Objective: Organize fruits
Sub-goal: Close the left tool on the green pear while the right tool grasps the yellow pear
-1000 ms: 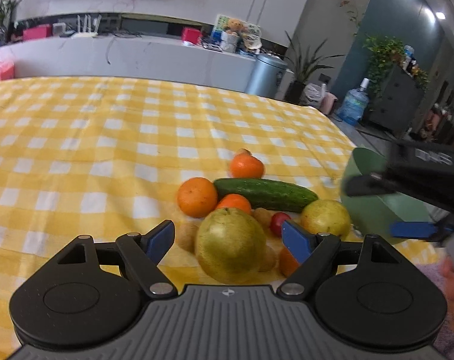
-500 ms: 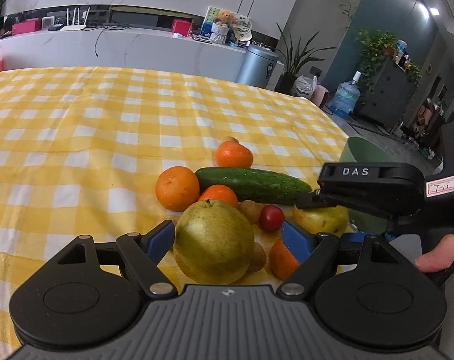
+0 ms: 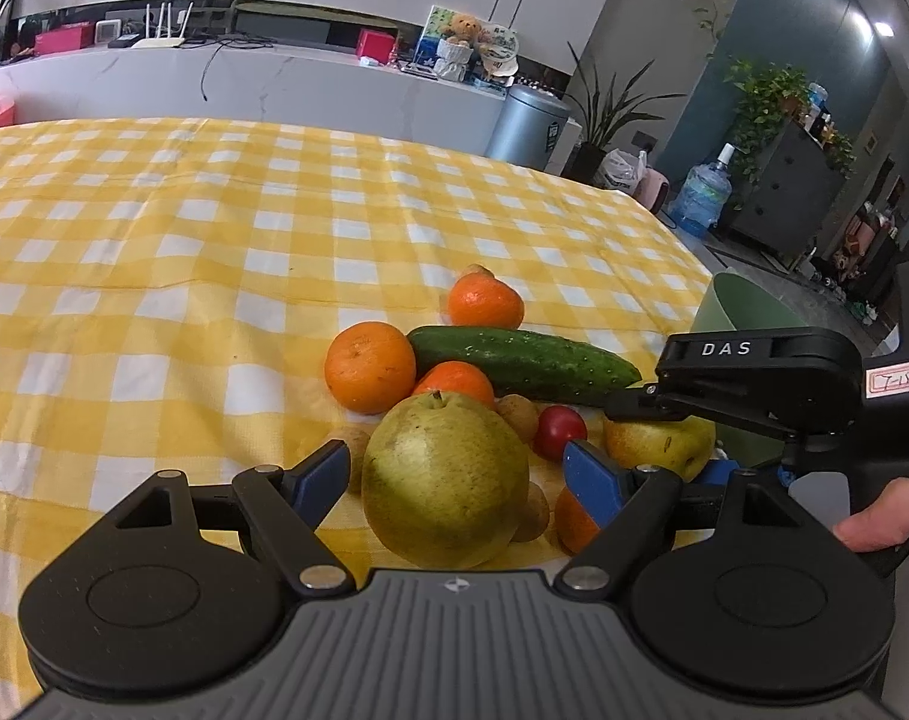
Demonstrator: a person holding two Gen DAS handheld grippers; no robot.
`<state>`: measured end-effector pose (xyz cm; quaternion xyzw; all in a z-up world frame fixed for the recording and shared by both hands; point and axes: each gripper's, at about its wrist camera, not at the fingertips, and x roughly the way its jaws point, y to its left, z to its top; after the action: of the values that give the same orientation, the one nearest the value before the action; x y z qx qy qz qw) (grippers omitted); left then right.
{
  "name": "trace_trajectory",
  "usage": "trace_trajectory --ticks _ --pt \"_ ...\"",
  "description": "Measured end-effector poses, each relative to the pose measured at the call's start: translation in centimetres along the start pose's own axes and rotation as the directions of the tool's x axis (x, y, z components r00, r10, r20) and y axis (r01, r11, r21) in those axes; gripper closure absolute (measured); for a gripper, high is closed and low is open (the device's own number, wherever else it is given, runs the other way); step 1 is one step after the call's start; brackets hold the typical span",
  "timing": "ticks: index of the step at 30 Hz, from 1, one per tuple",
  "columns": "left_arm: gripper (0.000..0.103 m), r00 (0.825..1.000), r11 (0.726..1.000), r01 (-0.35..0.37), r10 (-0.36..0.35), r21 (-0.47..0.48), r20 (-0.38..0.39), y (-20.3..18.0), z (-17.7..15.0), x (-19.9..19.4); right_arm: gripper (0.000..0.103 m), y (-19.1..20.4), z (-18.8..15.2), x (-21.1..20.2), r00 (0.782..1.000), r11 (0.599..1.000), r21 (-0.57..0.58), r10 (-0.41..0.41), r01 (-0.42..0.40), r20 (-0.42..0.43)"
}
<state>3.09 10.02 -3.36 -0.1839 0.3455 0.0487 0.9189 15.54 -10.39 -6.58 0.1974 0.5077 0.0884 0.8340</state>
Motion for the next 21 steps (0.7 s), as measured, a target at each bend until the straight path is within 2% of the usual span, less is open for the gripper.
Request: trace_trajectory --ticks 8,12,18,20,21 --pt "0.008 1.000 1.000 0.008 -0.008 0.030 -0.017 -0.4 -0.2 0.6 0.043 -0.2 -0.1 -0.2 1.000 1.000 0.005 0.001 -0.001 -0.005" --pt "0.007 0.999 1.000 0.008 -0.008 0.010 -0.053 0.1 -0.3 1.7 0.043 -0.2 -0.1 -0.2 1.000 1.000 0.009 0.003 -0.003 -0.001" --pt "0.007 1.000 1.000 -0.012 0.013 0.023 -0.026 0.1 -0.1 2.2 0.042 -0.5 -0.1 -0.1 1.000 0.999 0.030 0.017 -0.017 0.012" --pt "0.007 0.999 0.998 -0.036 0.037 0.048 -0.037 -0.2 -0.3 2.5 0.042 -0.6 -0.1 -0.2 1.000 0.999 0.038 0.022 -0.023 0.017" --pt "0.011 0.998 0.997 -0.052 0.054 0.059 -0.043 -0.3 -0.4 2.6 0.042 -0.6 -0.1 -0.2 1.000 0.999 0.038 0.023 -0.024 0.017"
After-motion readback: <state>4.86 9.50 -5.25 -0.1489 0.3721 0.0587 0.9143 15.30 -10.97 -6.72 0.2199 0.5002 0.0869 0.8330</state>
